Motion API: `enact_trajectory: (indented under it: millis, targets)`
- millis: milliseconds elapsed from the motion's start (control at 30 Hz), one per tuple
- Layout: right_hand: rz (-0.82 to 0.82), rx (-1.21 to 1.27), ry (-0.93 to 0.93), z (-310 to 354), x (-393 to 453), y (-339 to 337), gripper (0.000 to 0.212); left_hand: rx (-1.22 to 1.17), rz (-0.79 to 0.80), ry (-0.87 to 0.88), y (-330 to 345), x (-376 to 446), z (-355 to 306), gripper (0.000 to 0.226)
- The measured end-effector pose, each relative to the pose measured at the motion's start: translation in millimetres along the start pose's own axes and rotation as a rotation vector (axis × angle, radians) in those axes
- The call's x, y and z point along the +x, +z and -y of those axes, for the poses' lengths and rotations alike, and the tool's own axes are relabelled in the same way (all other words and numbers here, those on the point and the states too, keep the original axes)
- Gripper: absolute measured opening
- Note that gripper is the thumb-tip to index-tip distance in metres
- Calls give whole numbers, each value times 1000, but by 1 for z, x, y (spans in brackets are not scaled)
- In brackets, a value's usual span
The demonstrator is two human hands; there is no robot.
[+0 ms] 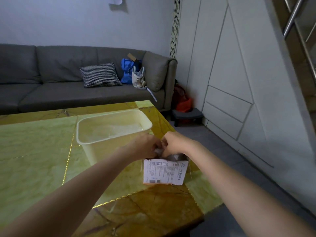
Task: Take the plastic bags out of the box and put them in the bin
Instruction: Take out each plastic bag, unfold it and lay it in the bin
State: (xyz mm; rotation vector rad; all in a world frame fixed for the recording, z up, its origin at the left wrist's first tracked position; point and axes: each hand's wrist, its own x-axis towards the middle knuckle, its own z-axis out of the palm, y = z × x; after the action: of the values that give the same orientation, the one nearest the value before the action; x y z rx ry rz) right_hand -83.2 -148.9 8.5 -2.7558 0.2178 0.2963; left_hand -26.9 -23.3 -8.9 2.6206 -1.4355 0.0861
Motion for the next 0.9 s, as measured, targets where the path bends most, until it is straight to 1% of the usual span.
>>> enact_trajectory:
  millis: [100,167,200,267,333,367,433,500,567,600,667,733,800,867,900]
  targets:
    - [73,38,7,1,-3,-8,28,-24,-5,5,-3,-3,-1,21]
    - [89,39,12,1,-5,-13,26,-39,0,2,-3,-4,0,19]
    - [96,46,16,1,-6,-14,27,-45,2,4,-3,-5,1,18]
    - [110,82,30,1,-7,-17,37,-81,3,-6,-4,-5,2,19]
    - [121,61,33,1,-8,-19,48,-168,19,-40,-5,-6,1,30]
    - [125,26,28,1,-7,-20,49,-227,31,-59,-6,-7,-2,36]
    - [126,-8,11,2,-8,-22,47,-372,41,-86,-4,-9,-6,40]
    - [111,55,-9,0,-7,-21,37,-488,39,-104,1,-9,-9,38]
    - [78,195,-23,-6,-7,-19,28,-513,60,-130,3,-10,-9,39]
    - [59,305,-20,-9,-8,-18,24,-483,81,-146,3,-9,-9,43]
    - [43,560,-28,-13,-10,-17,23,-372,120,-161,2,-8,-13,47]
    - [36,796,-63,-10,-13,-20,23,-275,164,-151,0,-9,-20,42]
    - [-32,1034,-122,-3,-15,-29,24,-234,186,-148,1,-8,-24,40]
    - [-129,1224,-171,4,-17,-43,25,-293,188,-173,2,-10,-22,43]
    - [-163,1277,-193,6,-17,-49,25,-379,192,-187,0,-11,-19,43]
